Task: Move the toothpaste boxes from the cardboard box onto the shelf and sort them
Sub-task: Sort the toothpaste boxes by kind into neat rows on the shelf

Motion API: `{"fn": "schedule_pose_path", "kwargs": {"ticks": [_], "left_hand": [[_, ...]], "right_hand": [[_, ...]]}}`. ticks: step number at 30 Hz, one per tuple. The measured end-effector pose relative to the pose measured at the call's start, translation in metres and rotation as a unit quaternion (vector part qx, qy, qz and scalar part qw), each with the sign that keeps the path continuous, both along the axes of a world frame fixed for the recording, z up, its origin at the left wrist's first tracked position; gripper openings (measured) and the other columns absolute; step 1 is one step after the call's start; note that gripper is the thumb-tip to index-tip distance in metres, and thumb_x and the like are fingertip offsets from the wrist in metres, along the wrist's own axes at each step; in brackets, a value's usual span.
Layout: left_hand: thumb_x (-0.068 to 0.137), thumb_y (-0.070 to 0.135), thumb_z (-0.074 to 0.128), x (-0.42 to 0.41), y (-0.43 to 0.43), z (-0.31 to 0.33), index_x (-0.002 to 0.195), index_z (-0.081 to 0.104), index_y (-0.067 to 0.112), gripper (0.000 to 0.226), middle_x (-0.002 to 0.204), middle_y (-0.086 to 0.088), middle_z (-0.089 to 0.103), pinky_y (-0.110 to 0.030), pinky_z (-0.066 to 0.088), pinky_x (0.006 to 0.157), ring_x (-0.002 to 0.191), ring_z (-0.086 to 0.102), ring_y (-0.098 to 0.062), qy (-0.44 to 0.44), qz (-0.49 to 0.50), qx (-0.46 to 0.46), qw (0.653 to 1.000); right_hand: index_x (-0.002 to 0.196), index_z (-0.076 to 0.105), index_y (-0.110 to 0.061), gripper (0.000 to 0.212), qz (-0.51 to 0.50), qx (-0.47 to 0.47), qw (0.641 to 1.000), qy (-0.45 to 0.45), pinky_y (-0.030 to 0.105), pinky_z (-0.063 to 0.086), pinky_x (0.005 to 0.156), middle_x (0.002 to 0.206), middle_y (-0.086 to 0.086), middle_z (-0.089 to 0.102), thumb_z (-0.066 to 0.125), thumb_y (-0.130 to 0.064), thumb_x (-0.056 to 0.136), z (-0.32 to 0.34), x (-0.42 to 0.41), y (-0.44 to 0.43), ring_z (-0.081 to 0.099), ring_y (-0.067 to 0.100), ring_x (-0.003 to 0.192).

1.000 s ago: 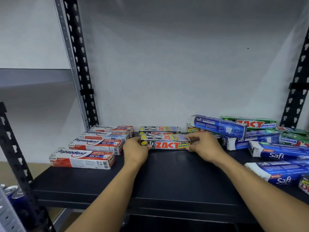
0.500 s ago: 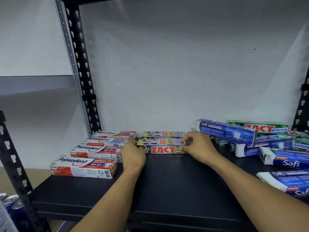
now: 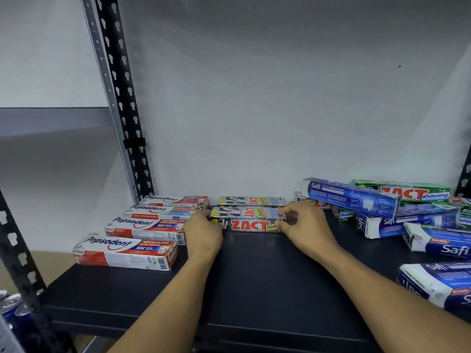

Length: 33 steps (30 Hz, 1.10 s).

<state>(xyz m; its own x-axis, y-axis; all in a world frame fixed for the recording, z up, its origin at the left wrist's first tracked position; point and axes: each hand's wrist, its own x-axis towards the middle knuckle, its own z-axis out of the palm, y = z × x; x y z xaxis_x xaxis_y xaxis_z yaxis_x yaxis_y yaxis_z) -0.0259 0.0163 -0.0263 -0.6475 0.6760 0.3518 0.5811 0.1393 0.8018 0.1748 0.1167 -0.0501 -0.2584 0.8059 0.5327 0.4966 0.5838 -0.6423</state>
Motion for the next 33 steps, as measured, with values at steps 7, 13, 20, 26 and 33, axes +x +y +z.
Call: {"fn": "schedule_pose_path", "kwargs": {"ticks": [7, 13, 20, 26, 33], "left_hand": [[0.089, 0.007, 0.071, 0.0024, -0.0021, -0.0002, 0.115, 0.069, 0.004, 0.026, 0.11, -0.01, 0.072, -0.021, 0.039, 0.076, 0.084, 0.052, -0.011, 0.011, 0.006, -0.005, 1.0], [0.092, 0.01, 0.067, 0.0073, -0.0042, 0.0025, 0.127, 0.063, 0.007, 0.036, 0.121, -0.01, 0.068, -0.025, 0.044, 0.088, 0.111, 0.062, -0.024, 0.009, 0.011, -0.023, 1.0], [0.094, 0.01, 0.065, 0.0081, -0.0034, 0.0025, 0.127, 0.063, 0.007, 0.033, 0.121, -0.011, 0.068, -0.023, 0.039, 0.081, 0.112, 0.062, -0.025, 0.004, 0.013, -0.031, 0.999], [0.094, 0.01, 0.065, 0.0085, -0.0053, 0.0028, 0.127, 0.063, 0.008, 0.033, 0.122, -0.009, 0.067, -0.028, 0.045, 0.088, 0.113, 0.061, -0.026, 0.017, 0.007, -0.038, 0.999], [0.093, 0.011, 0.066, 0.0053, -0.0049, 0.0018, 0.124, 0.064, 0.009, 0.031, 0.119, -0.009, 0.069, -0.028, 0.045, 0.087, 0.111, 0.062, -0.025, 0.019, 0.0, -0.039, 0.999]], "right_hand": [[0.099, 0.072, -0.026, 0.022, 0.007, -0.004, 1.0, 0.013, 0.034, 0.058, 0.085, 0.1, -0.005, 0.069, 0.082, -0.022, 0.08, -0.0031, 0.0012, 0.0021, 0.066, 0.009, 0.093], [0.101, 0.071, -0.024, 0.02, -0.004, 0.008, 1.0, -0.018, 0.036, 0.056, 0.086, 0.102, -0.003, 0.068, 0.079, -0.023, 0.083, -0.0049, -0.0001, 0.0018, 0.064, 0.013, 0.095], [0.104, 0.07, -0.019, 0.018, -0.018, 0.049, 0.996, -0.067, 0.028, 0.052, 0.082, 0.102, -0.002, 0.064, 0.075, -0.024, 0.087, -0.0026, -0.0023, -0.001, 0.059, 0.013, 0.093], [0.1, 0.069, -0.023, 0.016, -0.011, 0.041, 0.997, -0.058, 0.035, 0.056, 0.083, 0.101, -0.003, 0.065, 0.076, -0.025, 0.085, -0.0026, -0.0001, -0.0028, 0.062, 0.014, 0.093], [0.105, 0.069, -0.025, 0.02, -0.017, 0.036, 0.997, -0.06, 0.034, 0.057, 0.084, 0.103, -0.005, 0.065, 0.075, -0.027, 0.087, -0.0013, -0.0002, -0.0061, 0.062, 0.011, 0.093]]}}
